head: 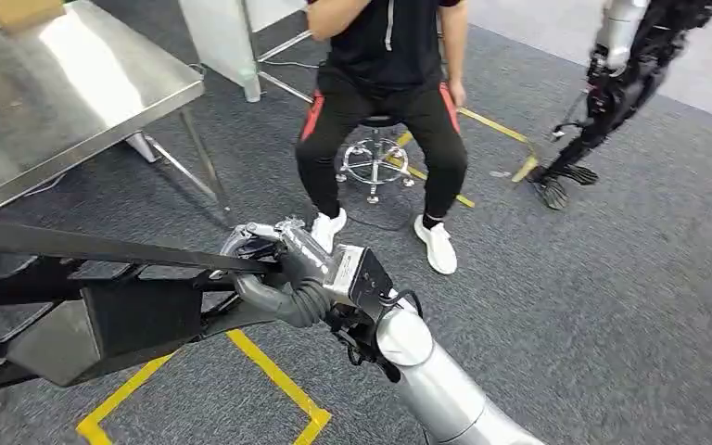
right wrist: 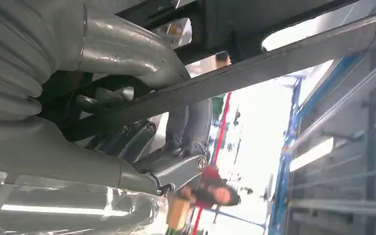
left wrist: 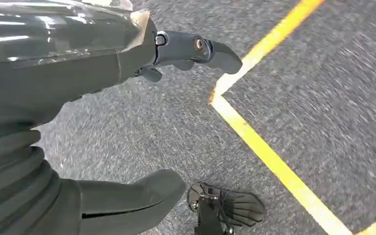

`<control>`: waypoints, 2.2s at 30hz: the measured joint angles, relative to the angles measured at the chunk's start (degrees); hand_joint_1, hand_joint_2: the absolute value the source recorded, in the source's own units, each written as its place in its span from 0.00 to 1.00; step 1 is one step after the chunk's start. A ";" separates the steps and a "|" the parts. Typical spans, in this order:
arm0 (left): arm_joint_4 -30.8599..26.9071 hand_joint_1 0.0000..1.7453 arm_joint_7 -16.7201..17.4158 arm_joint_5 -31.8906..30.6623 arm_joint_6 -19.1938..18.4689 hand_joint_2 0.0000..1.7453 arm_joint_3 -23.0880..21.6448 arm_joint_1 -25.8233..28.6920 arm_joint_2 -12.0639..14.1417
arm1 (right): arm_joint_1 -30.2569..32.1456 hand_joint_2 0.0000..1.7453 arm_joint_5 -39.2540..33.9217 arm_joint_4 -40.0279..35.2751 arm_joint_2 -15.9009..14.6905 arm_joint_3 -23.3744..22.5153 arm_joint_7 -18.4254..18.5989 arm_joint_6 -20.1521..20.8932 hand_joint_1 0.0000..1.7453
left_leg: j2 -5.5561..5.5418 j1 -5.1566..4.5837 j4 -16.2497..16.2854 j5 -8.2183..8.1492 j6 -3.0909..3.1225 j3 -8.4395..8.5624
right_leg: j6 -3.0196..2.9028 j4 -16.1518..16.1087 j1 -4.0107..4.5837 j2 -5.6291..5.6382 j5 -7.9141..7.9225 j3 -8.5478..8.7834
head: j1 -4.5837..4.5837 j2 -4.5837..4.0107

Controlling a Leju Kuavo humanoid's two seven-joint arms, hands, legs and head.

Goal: Take the parts from the cabinet and place them on the table.

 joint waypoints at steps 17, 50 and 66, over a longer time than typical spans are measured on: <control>0.04 0.00 0.09 -0.11 0.07 1.00 0.02 0.24 0.24 | -0.02 1.00 -0.04 0.00 0.46 0.22 -0.42 -0.33 1.00 | 11.57 -0.39 1.12 -0.72 -2.47 -1.04 | -3.08 -7.17 0.40 -5.82 0.96 5.43 | -0.31 0.00; 0.04 0.00 -0.44 0.04 0.28 1.00 0.98 0.41 -0.15 | -0.74 1.00 -0.13 0.33 1.05 0.87 -0.66 0.09 1.00 | 9.34 -0.04 0.87 -0.20 -2.26 -1.25 | -1.99 -8.07 0.71 -6.99 0.27 6.55 | 0.22 0.00; 0.04 0.00 -0.28 -0.37 -2.23 1.00 1.01 0.49 -0.04 | -1.05 1.00 -0.07 0.26 0.15 1.07 -0.96 -0.53 1.00 | 3.27 -0.17 0.30 -0.96 -0.21 0.32 | -0.97 -8.17 0.03 -0.41 2.89 4.00 | 0.42 0.00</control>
